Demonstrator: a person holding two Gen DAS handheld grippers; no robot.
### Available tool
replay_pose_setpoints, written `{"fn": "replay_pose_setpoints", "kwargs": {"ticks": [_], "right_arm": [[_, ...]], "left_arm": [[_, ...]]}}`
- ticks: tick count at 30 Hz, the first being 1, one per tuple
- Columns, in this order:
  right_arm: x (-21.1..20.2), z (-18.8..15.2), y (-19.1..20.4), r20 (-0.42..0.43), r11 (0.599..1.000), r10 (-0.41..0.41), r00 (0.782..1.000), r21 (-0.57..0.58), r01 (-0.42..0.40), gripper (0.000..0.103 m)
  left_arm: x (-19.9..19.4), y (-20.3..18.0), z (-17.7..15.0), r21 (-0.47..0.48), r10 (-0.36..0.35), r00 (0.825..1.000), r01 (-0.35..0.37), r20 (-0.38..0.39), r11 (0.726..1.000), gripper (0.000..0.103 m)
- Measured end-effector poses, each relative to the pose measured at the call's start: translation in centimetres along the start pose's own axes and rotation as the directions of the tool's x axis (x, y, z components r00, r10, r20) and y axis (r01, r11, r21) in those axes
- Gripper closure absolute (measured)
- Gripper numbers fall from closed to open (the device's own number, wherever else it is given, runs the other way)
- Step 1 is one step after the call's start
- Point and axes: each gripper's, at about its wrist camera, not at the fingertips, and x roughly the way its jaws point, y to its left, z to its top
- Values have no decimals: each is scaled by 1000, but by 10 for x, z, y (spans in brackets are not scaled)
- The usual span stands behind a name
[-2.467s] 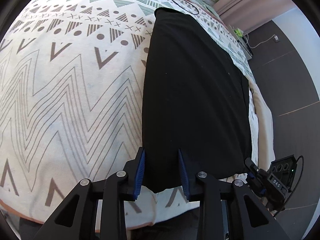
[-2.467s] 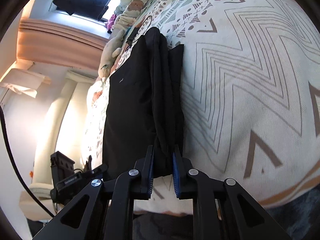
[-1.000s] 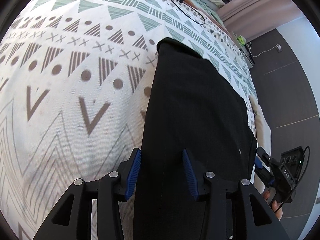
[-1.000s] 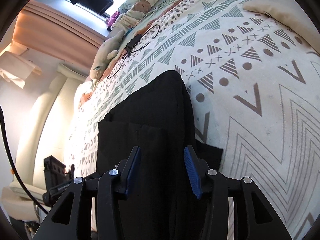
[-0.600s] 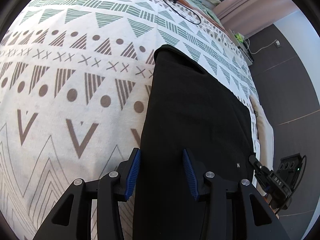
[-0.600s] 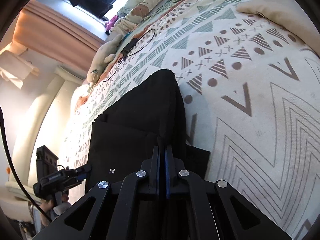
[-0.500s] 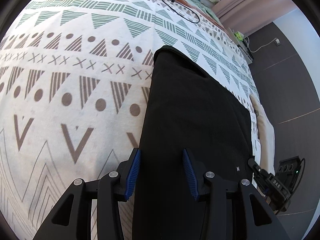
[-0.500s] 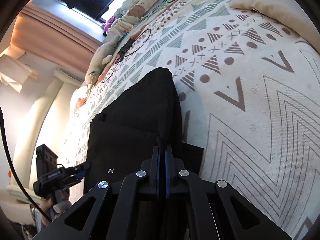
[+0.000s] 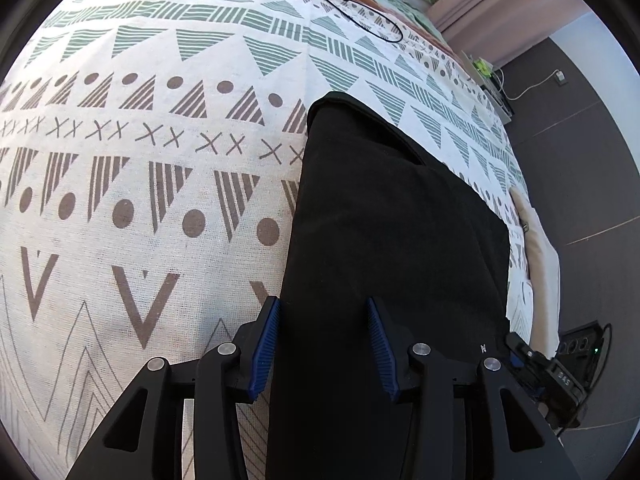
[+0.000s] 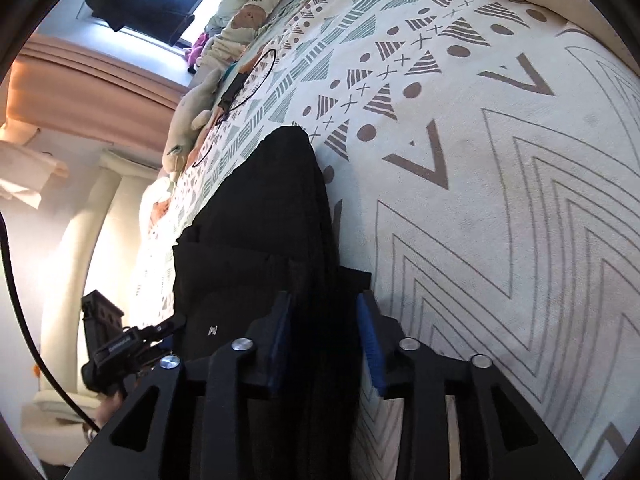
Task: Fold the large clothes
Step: 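Grasp the folded black shirt's end with both tools, then lift the folded black shirt off the bed with both tools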
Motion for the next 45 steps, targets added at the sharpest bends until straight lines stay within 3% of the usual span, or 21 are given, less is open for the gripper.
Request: {"fn": "replay_pose_setpoints", "kwargs": {"ticks": [1,5,9,18,20,21,22,25,28,33,36,45], "right_arm": [[-1,-1,-4,-14,1000,4,1000,9,-4,57],[6,-2,-17,-82,995,83,993,56,-79,54],[15,-2,-19,-120,986,162,979,68,-155,41],[54,9,-8,-180,949,310,933,122,-292,41],[57,9,-4,-189,953,298,936,108,-282,48],[58,9,-3,-194,961,274,942,97,-260,64],[59,7,-4,-198,965,258,946,94,-244,70],[50,5,-1,-173,968,250,953,74,-240,79],[42,5,12,-143,974,228,963,31,-225,84],[26,7,35,-122,975,215,969,-29,-220,86],[15,6,44,-113,973,218,969,-52,-225,87],[-36,-1,73,-42,960,246,968,-127,-249,87]], "left_arm": [[0,0,0,0,0,1000,0,1,1000,57],[0,-2,-1,8,9,1000,-9,4,1000,57],[1,-3,-1,16,13,1000,-13,3,1000,57],[6,-4,-1,25,19,1000,-19,0,1000,57],[8,-3,-1,32,18,1000,-18,-2,999,57],[9,-3,-2,36,17,1000,-17,-4,999,57],[10,-1,-2,36,13,1000,-13,-7,999,56],[15,4,-3,23,-7,999,8,-37,1000,48],[16,7,-4,3,-31,999,31,-43,1000,50],[0,-6,-12,43,-16,1000,16,-8,999,70],[-14,-10,-15,49,-32,999,31,9,998,75],[-66,-34,-34,94,-93,992,85,86,992,76]]}}
